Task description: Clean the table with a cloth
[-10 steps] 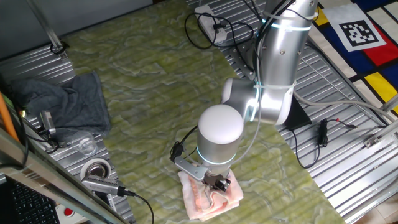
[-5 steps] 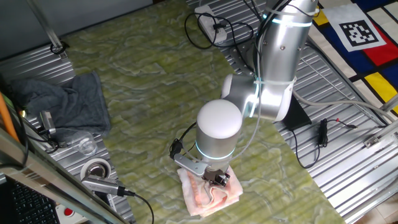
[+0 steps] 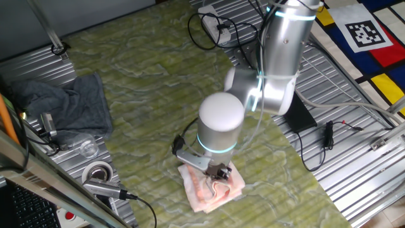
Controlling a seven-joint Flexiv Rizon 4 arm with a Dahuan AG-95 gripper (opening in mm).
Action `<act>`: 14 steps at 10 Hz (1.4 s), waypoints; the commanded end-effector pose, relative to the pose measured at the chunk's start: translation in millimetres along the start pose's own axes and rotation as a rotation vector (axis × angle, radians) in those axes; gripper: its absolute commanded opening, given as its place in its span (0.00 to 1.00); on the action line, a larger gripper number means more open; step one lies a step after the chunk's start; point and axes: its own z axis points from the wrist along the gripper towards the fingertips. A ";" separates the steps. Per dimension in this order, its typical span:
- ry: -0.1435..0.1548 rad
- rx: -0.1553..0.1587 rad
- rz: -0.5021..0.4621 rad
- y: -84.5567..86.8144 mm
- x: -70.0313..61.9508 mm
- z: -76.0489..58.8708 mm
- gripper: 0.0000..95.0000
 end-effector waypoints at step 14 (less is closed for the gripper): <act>0.041 0.051 0.072 -30.1 30.3 -9.6 0.00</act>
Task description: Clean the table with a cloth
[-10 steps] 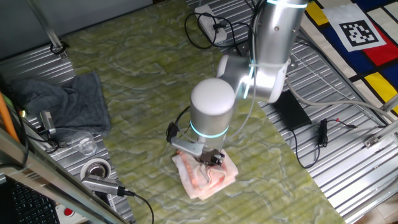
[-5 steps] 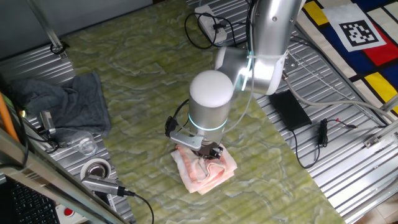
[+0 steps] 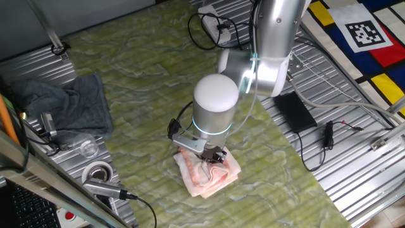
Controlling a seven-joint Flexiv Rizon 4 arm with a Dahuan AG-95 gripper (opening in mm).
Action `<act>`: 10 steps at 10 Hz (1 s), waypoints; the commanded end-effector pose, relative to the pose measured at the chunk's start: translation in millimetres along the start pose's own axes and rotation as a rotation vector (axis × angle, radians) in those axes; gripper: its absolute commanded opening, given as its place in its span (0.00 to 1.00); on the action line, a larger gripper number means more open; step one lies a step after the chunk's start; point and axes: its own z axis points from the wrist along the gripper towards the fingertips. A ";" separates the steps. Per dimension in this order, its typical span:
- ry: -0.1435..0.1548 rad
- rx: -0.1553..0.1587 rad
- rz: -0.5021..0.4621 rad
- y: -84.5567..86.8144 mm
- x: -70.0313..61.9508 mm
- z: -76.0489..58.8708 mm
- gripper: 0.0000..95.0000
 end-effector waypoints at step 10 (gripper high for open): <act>0.012 0.030 0.145 -0.1 -0.7 0.3 0.00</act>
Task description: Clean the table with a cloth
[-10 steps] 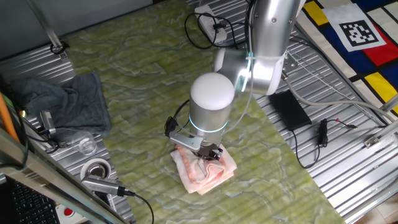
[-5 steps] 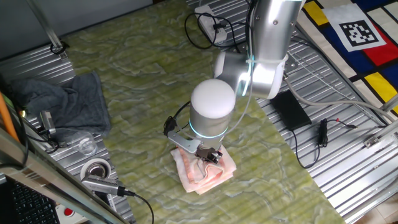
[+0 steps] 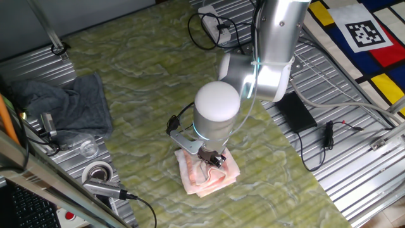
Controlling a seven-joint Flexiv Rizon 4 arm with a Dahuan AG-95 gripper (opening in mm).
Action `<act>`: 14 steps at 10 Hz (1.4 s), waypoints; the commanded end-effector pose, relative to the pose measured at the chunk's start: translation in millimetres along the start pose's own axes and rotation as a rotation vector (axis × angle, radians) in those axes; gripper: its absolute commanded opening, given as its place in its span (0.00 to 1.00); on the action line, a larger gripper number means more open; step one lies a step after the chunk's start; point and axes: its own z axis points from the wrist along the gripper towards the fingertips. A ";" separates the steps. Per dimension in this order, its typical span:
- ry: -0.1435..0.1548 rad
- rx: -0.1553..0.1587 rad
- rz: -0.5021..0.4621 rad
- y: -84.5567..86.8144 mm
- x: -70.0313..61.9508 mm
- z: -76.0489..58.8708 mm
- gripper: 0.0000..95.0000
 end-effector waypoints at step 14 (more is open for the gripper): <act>-0.004 -0.005 -0.223 -66.2 84.7 -0.7 0.00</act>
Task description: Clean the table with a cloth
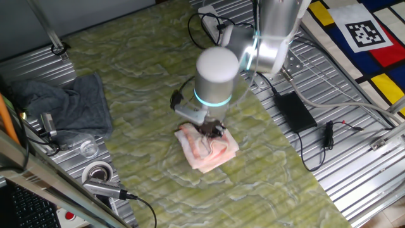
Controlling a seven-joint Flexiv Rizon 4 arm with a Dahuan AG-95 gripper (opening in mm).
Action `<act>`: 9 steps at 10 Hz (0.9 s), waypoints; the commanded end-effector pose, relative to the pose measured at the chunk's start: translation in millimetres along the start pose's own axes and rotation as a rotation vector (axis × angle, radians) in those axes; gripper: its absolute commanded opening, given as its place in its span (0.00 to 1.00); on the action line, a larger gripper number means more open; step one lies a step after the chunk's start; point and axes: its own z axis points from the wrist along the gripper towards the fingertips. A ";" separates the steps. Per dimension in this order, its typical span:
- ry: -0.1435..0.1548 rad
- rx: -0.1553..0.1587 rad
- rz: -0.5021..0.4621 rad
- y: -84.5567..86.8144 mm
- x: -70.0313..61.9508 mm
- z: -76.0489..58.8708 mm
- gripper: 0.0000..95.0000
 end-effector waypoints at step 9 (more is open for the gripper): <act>-0.030 0.002 -0.138 -48.6 57.1 7.7 0.00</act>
